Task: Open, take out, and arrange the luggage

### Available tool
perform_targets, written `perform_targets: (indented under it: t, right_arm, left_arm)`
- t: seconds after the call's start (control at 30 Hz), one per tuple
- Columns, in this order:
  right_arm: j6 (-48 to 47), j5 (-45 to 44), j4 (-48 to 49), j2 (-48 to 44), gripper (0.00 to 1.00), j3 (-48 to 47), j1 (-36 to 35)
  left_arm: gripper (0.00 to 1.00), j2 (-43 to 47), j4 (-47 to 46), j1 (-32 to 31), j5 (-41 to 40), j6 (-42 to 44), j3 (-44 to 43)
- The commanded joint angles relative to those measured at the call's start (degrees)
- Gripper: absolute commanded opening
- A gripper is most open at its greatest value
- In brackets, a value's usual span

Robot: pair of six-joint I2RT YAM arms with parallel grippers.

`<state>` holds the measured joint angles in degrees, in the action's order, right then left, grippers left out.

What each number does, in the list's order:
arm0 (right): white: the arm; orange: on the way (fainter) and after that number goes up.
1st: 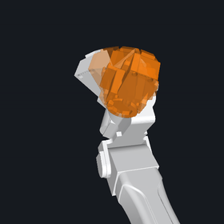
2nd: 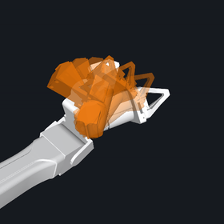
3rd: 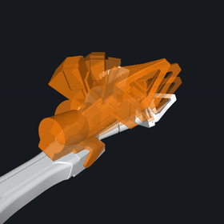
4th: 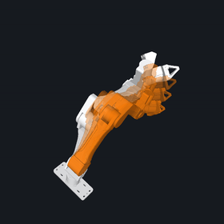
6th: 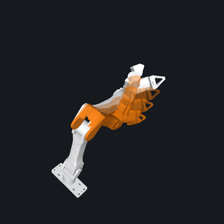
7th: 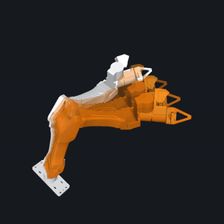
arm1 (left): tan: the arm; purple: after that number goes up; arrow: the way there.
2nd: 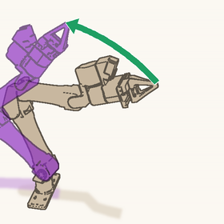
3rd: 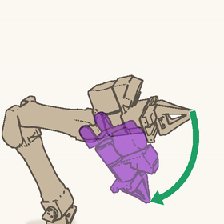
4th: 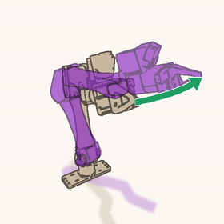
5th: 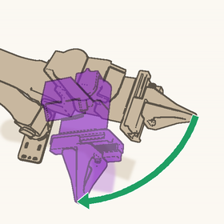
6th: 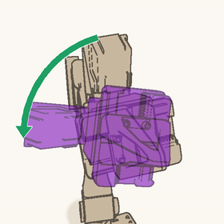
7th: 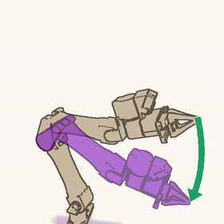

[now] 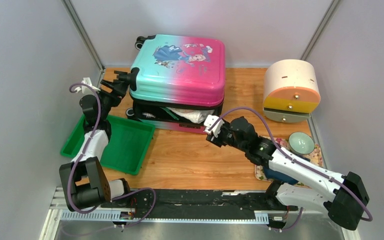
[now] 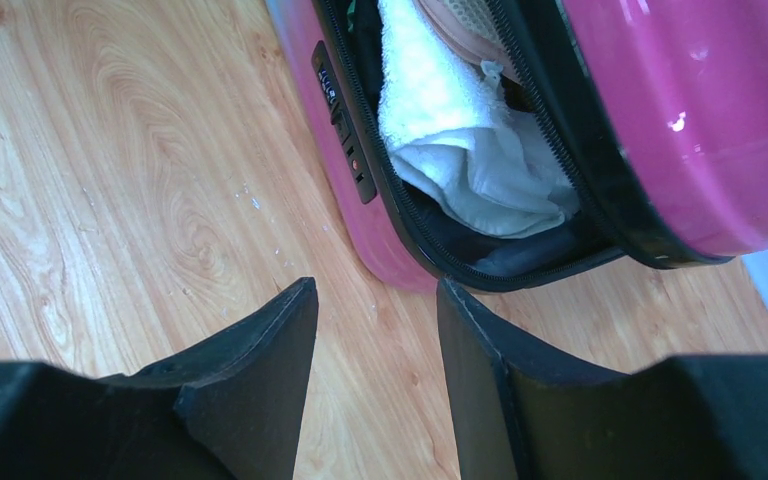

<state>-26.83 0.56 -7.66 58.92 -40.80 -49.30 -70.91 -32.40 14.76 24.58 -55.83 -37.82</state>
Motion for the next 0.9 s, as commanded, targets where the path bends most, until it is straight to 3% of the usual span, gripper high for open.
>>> perform_targets:
  t: [0.0, 0.23, 0.63, 0.73, 0.87]
  right_arm:
    - [-2.2, 1.8, 6.0, 1.6, 0.52, -1.1, 0.2]
    - [-7.3, -7.6, 21.9, 12.9, 0.53, -8.2, 0.1]
    - [-8.6, -11.7, 23.4, 31.3, 0.59, -35.7, 4.0]
    - [-9.7, -12.6, 25.1, 35.9, 0.62, -42.8, 7.9]
    - [-8.9, -13.1, 25.6, 46.1, 0.65, -55.4, 14.9]
  left_arm:
    - [0.89, -2.8, -6.6, -2.2, 0.8, -1.7, -7.7]
    - [0.89, -5.9, -2.4, -2.8, 2.0, 0.5, -17.0]
    - [0.89, -7.4, 0.4, -3.2, 2.4, 4.0, -21.9]
    - [0.9, -4.9, 2.2, -3.1, 4.0, 7.8, -18.4]
    - [0.9, -0.1, 14.1, -2.4, 6.1, 23.3, -15.8]
